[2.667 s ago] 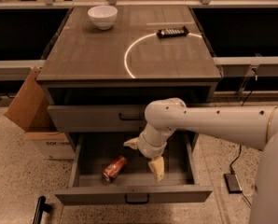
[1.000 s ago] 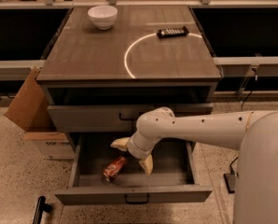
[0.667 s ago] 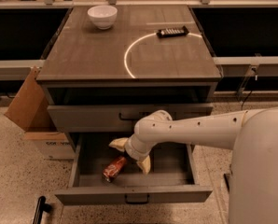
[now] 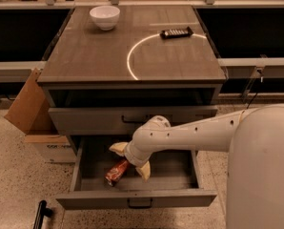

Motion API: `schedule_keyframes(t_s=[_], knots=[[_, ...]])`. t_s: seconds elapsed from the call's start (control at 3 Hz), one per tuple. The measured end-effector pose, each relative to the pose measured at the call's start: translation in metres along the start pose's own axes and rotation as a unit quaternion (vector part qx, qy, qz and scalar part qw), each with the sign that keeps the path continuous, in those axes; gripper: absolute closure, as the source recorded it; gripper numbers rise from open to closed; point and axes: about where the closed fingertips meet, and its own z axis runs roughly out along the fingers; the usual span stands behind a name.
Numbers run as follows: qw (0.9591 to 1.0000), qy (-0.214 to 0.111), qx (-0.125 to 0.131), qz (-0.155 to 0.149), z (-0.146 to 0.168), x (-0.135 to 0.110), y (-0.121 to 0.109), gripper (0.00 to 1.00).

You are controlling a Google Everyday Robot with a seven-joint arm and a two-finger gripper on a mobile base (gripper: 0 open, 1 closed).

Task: Pick coke can from middle drawer and place on counter

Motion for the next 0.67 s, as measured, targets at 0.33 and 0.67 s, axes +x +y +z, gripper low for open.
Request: schedule_keyframes(t_s=[0.33, 0.67], knots=[[1.0000, 0.000, 0.000, -0.001, 0.000, 0.000, 0.000, 0.00], [0.9998, -0.017, -0.008, 0.001, 0.043, 0.002, 0.004, 0.00]])
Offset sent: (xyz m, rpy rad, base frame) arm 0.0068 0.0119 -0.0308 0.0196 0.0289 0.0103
